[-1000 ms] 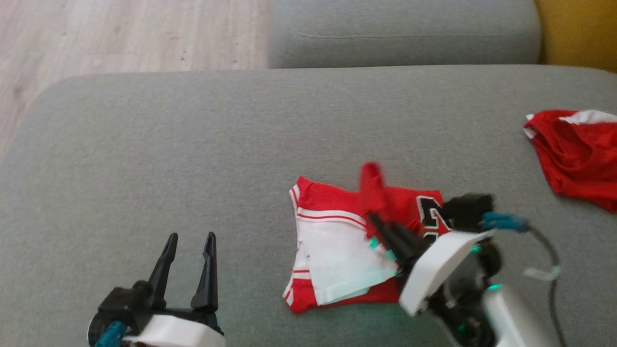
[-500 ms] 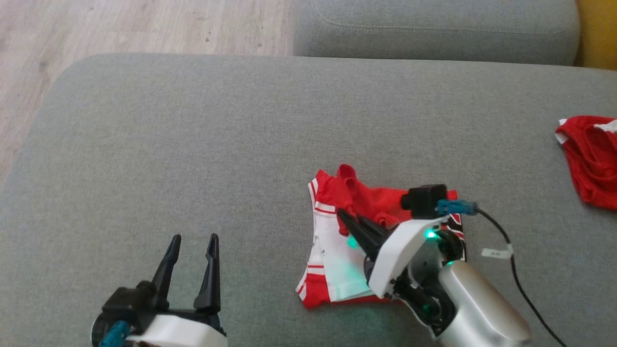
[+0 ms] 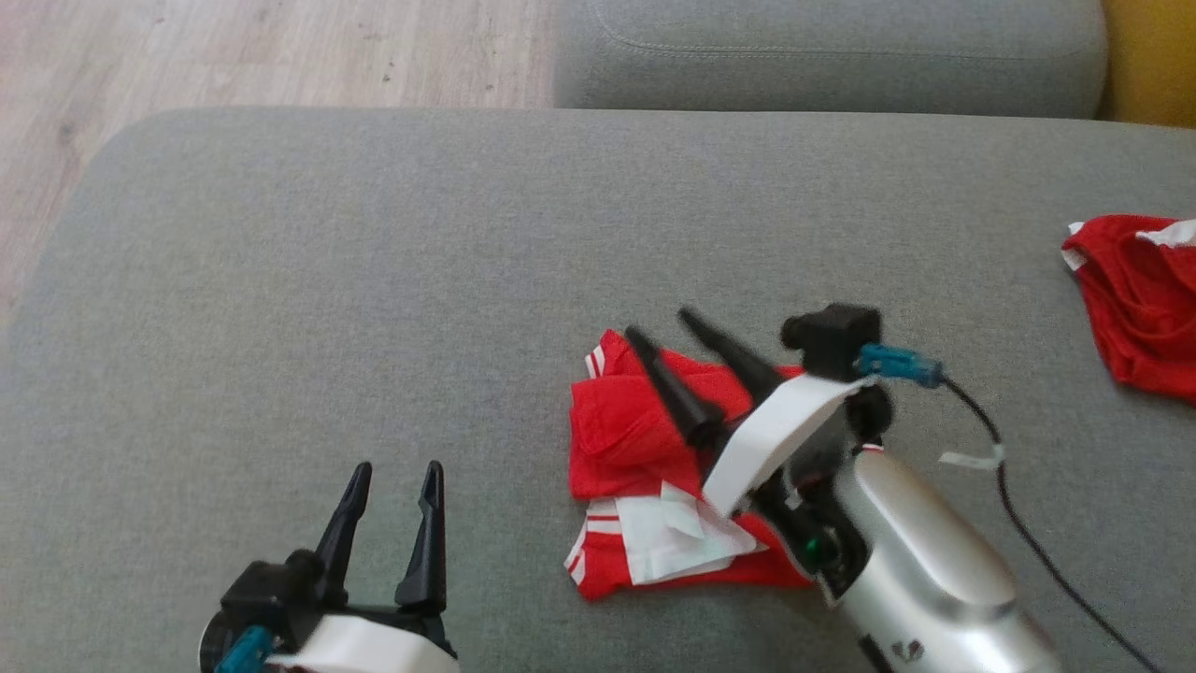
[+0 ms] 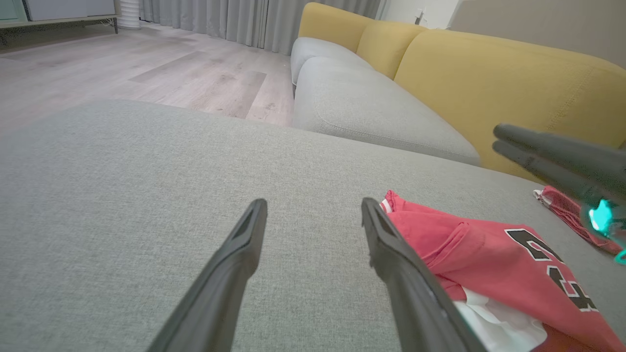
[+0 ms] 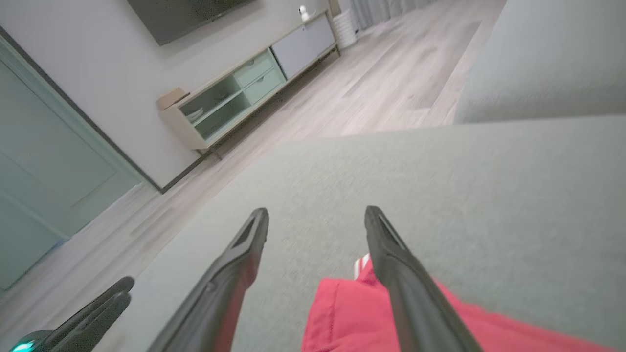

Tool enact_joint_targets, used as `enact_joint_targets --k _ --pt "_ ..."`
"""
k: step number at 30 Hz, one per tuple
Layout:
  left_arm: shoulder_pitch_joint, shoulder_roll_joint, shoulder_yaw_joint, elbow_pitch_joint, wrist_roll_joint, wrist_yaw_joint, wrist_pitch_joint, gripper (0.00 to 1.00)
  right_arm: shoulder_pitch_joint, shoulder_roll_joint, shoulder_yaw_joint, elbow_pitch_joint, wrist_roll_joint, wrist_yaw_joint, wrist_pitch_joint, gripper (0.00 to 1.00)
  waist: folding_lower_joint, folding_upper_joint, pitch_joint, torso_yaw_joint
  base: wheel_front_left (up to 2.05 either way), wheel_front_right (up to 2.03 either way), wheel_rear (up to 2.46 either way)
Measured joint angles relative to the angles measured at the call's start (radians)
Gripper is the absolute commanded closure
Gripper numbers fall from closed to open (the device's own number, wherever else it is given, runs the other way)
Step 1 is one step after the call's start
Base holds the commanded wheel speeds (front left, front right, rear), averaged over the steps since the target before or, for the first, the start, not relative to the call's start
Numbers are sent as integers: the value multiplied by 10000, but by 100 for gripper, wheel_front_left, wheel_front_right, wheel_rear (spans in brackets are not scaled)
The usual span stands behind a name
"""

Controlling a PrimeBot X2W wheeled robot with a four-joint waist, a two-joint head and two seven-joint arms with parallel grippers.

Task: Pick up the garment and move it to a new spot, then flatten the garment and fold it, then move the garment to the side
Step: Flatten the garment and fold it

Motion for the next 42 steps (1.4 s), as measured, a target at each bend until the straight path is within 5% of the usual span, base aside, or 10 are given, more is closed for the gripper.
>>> enact_joint_targets --k 9,15,16,19,20,32,42 --pt "-43 -67 -19 61 2 2 -12 0 -32 -6 -1941 -109 -2809 0 -711 0 0 0 -46 -262 0 0 0" --pt "-59 -86 -25 65 2 2 -13 0 507 -282 -2305 -278 -4215 0 -546 2 0 0 -56 -267 0 0 0" --pt "-59 -84 -25 65 2 2 -13 0 662 -426 -2313 -268 -4366 0 -500 39 0 0 -58 -248 0 0 0" --pt "-59 -82 -23 71 2 4 -52 0 1102 -725 -2270 -6 -4468 0 -376 92 0 0 -53 -171 0 0 0" --pt "-60 -79 -23 75 2 4 -75 0 1232 -790 -2217 102 -4498 0 -376 100 0 0 -51 -136 0 0 0" --pt "-58 8 -25 65 2 21 -71 0 1495 -980 -472 1269 -4111 0 -445 100 0 0 -115 288 0 0 0" --pt "-55 58 -29 -17 0 105 -27 0 1470 -886 2512 917 -3488 0 -468 100 -1 0 -105 295 0 0 0"
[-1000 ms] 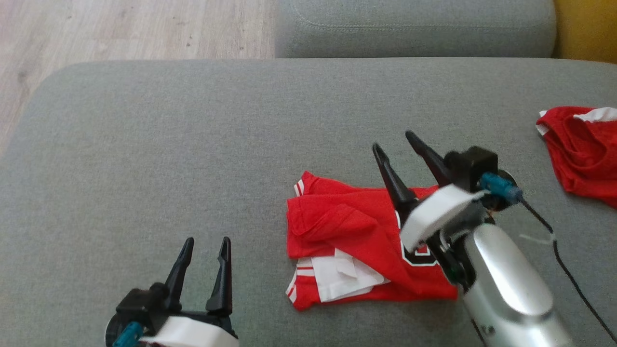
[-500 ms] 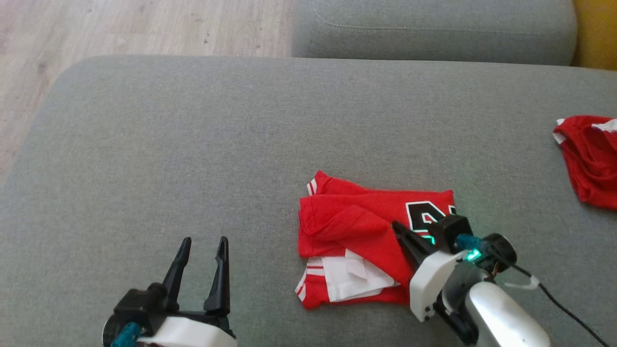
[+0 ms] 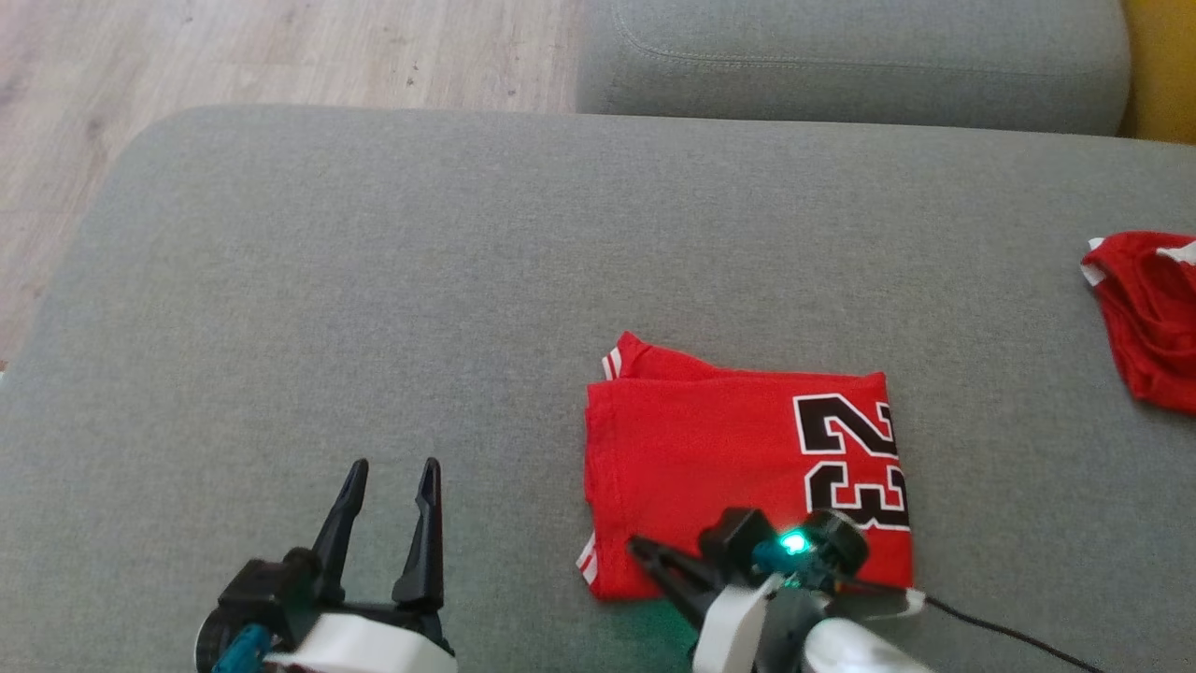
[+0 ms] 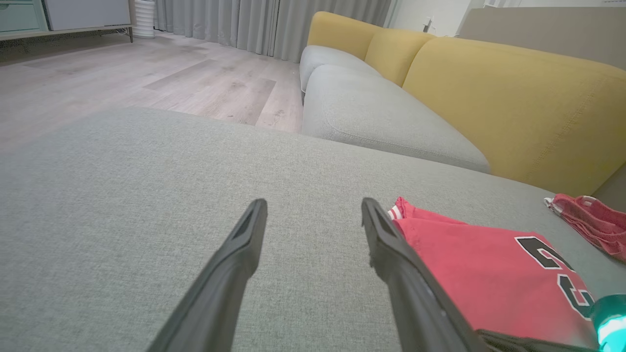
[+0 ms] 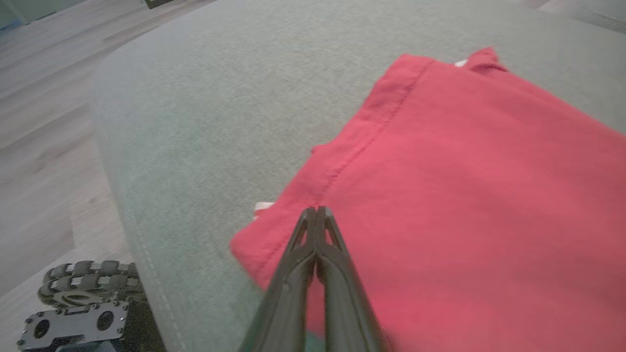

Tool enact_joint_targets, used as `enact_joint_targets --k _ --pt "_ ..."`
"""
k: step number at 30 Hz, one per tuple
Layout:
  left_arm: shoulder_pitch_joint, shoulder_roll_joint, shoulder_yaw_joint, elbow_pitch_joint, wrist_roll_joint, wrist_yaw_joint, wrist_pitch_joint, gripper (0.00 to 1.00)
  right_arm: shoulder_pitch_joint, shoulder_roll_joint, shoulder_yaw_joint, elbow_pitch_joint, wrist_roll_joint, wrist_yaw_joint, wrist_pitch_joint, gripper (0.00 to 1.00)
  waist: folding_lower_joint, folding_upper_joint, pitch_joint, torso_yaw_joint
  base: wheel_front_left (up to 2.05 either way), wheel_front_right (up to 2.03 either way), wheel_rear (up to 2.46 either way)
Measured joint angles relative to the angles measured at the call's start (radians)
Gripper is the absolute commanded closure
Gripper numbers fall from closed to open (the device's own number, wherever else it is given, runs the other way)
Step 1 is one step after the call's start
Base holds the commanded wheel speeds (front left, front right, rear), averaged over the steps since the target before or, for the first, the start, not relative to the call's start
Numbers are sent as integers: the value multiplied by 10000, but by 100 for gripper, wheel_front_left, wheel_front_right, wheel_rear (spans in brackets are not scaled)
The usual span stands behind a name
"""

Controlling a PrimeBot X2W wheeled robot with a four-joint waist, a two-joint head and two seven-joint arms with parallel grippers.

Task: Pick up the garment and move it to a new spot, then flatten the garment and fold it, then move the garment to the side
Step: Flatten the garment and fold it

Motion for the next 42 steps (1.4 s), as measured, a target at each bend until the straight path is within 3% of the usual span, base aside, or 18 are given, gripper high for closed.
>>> enact_joint_targets --k 6,12,13,15,16,17,21,31,42 --pt "1 2 2 -15 -75 56 -2 0 -20 -40 520 -199 405 0 -71 100 0 0 41 -191 0 0 0" --pt "-9 6 6 13 -73 52 -2 0 -333 36 -947 -600 293 0 -840 97 0 0 -90 -410 0 0 0" --pt "-15 6 6 35 -73 52 -2 0 -384 86 -1302 -677 173 0 -947 91 0 0 -137 -442 0 0 0" --pt "-72 4 8 105 -73 19 -2 0 -397 209 -2111 -865 -88 0 -1158 60 0 0 -244 -506 0 0 0" --pt "-136 0 8 136 -73 -2 -8 0 -380 267 -2531 -943 -238 0 -1237 23 0 0 -305 -540 0 0 0" --pt "-188 -6 19 153 -71 -2 -15 0 -350 349 -2978 -1018 -357 0 -1283 2 0 0 -365 -577 0 0 0" --pt "-274 -107 58 324 -71 2 -81 0 220 617 -4510 -1419 -821 0 -1430 0 0 0 -615 -732 0 0 0" --pt "10 -328 395 600 -71 86 -251 0 2034 922 -7030 -2487 -1352 0 -1555 0 -1 0 -952 -886 0 0 0" --pt "920 -385 740 1076 -59 -27 -328 0 3379 1030 -7325 -2968 -892 0 -1762 0 -1 0 -1059 -828 0 0 0"
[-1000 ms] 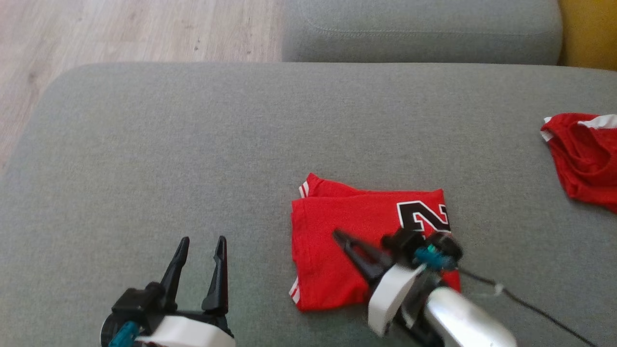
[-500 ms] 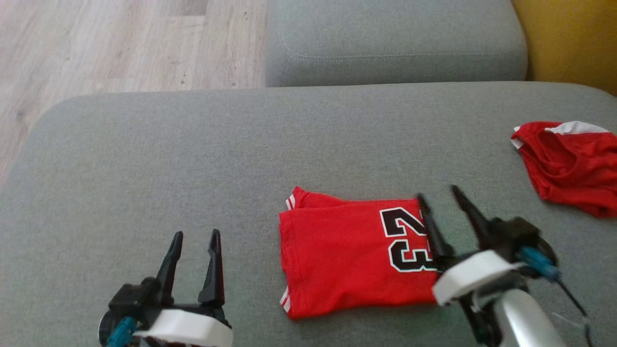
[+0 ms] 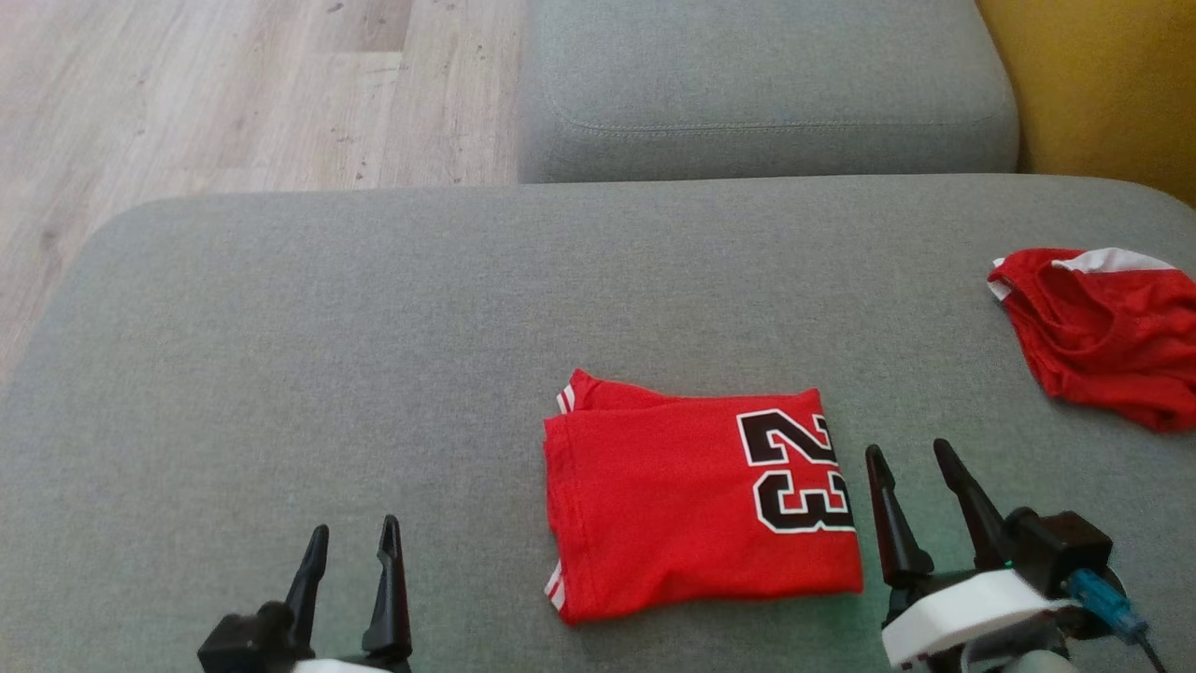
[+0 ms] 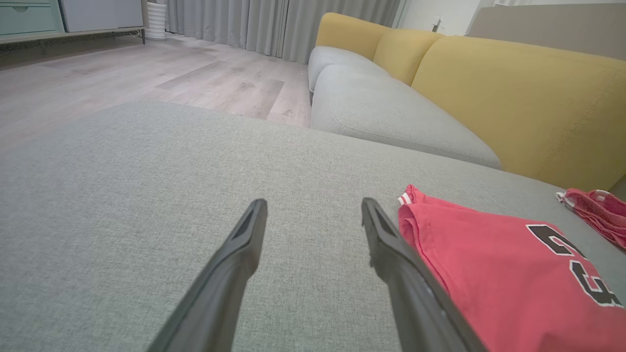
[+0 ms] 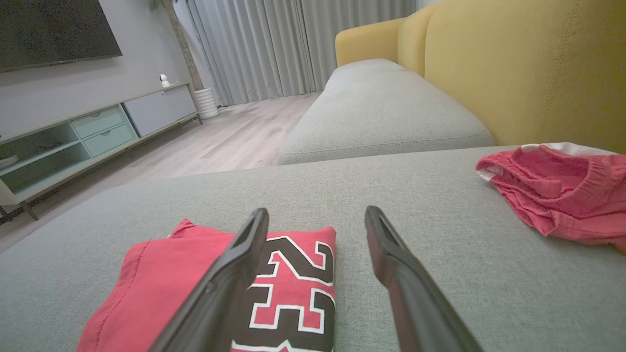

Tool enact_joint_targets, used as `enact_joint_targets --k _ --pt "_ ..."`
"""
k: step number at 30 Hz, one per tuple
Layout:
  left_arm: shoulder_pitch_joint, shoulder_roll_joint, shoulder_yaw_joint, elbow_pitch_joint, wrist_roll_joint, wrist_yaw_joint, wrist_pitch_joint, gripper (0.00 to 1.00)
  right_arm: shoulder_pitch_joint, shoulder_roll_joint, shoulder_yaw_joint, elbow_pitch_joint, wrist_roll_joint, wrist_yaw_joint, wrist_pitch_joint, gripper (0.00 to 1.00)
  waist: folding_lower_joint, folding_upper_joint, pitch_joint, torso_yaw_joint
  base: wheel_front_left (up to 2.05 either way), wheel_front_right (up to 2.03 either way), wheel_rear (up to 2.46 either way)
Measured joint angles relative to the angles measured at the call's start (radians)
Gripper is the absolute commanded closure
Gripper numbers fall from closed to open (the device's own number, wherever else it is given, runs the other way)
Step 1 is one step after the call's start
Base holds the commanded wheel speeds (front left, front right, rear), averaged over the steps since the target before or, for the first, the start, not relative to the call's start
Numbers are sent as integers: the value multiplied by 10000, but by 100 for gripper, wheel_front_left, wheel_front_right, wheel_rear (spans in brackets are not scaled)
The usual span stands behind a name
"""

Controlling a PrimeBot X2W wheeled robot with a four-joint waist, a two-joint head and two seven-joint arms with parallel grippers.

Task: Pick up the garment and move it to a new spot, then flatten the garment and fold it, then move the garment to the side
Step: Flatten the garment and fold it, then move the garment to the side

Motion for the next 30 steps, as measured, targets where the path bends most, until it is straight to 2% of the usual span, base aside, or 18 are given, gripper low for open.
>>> enact_joint_targets --k 12,20,25,30 --pt "0 -192 215 40 180 -240 -10 0 80 6 -65 12 -221 0 -46 0 0 0 28 111 0 0 0" --pt "0 -205 215 71 199 -244 -10 0 74 6 -113 104 -255 0 111 0 1 0 84 163 0 0 0" --pt "-15 -209 217 77 272 -247 -10 0 -340 15 -418 245 -667 0 1129 0 1 0 200 229 0 0 0" --pt "-32 -247 213 100 286 -303 -10 0 -1326 15 -742 527 -940 0 2863 0 2 0 334 415 0 0 0"
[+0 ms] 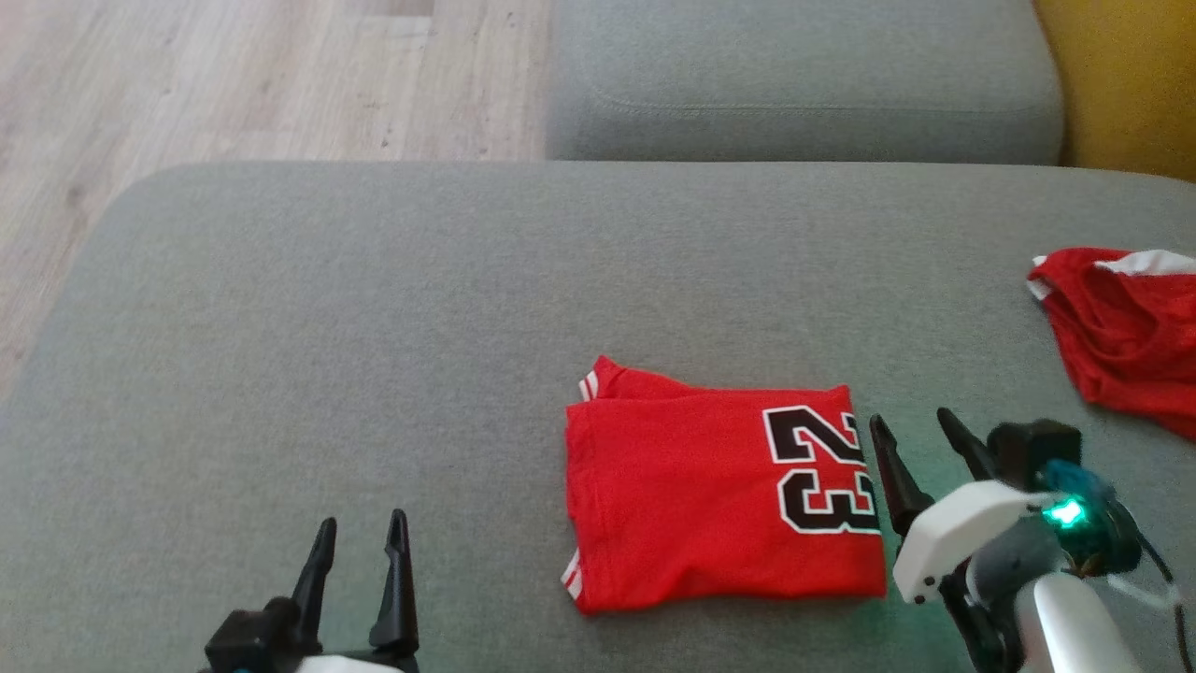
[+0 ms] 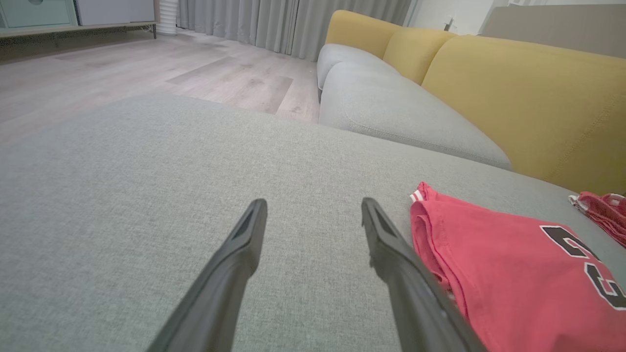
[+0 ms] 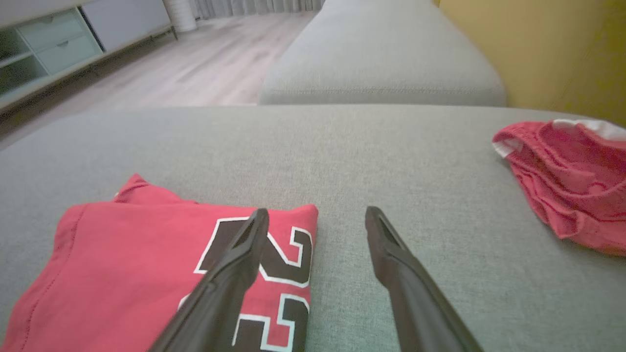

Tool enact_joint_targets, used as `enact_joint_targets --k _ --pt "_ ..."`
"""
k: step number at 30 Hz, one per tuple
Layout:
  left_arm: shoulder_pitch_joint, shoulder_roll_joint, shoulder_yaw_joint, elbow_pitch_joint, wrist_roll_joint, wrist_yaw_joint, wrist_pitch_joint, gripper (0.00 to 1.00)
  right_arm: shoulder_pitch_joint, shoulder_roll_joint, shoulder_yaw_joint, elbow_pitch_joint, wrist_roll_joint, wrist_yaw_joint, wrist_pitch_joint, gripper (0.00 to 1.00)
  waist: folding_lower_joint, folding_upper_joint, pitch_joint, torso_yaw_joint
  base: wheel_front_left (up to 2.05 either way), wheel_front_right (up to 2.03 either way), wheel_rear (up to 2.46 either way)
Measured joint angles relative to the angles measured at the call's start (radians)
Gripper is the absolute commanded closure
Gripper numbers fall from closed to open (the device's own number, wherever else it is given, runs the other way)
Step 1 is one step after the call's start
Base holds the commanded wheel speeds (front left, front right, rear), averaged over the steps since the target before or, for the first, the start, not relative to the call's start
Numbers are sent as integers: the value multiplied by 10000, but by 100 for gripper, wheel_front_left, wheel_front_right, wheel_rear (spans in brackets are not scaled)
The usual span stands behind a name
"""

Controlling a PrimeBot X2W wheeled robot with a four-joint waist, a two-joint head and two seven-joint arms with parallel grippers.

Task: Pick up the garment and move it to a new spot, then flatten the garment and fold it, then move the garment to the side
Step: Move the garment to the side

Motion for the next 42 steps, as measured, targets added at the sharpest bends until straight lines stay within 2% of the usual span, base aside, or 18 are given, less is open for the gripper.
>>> enact_joint_targets --k 6,17,18,19,21,22,27,32,37,42 --pt "-138 -217 -8 61 56 -157 0 0 -235 0 -242 512 -134 0 1484 0 0 0 312 417 0 0 0" --pt "-412 -602 90 148 242 -472 0 0 -563 -4 -257 1273 -59 0 2537 0 0 0 901 975 0 0 0" --pt "-412 -650 105 188 249 -481 0 0 -704 -10 -238 1360 -56 0 2617 17 1 0 963 1016 0 0 0" --pt "-412 -669 119 207 272 -491 0 0 -746 -13 -226 1388 -25 0 2640 59 1 0 982 1025 0 0 0" --pt "-412 -694 140 232 380 -566 0 0 -827 -13 -209 1442 44 0 2638 93 0 0 1007 1009 0 0 0" --pt "-413 -719 140 238 426 -581 0 0 -851 -6 -228 1446 12 0 2635 100 0 0 1022 990 0 0 0" --pt "-436 -777 111 293 585 -715 0 0 -955 17 -301 1377 -88 0 2422 100 0 0 1097 713 0 0 0" --pt "-707 -800 84 257 727 -757 -2 0 -1330 -121 -731 915 -374 0 2274 100 0 0 1264 108 0 0 0" --pt "-1101 -798 94 42 876 -773 -2 0 -1793 -451 -1062 198 -443 0 2270 100 0 0 1599 -844 0 0 0" --pt "-1381 -642 102 -165 1064 -717 31 0 -2267 -481 -1246 -151 -422 0 2222 100 0 0 2085 -2067 0 0 0"
